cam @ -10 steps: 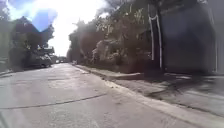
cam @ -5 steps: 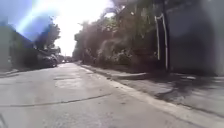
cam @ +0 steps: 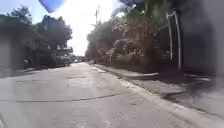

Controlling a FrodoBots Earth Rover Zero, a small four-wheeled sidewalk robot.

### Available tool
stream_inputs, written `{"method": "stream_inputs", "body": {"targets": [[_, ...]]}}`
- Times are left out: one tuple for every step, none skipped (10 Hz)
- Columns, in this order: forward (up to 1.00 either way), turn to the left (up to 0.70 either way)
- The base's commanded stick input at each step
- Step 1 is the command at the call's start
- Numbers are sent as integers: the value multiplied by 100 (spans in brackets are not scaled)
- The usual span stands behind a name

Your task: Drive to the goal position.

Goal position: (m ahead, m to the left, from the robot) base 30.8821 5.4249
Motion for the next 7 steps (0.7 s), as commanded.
{"method": "stream_inputs", "body": {"targets": [[0,56],[0,49],[0,45],[0,50],[0,70],[0,70],[0,70]]}}
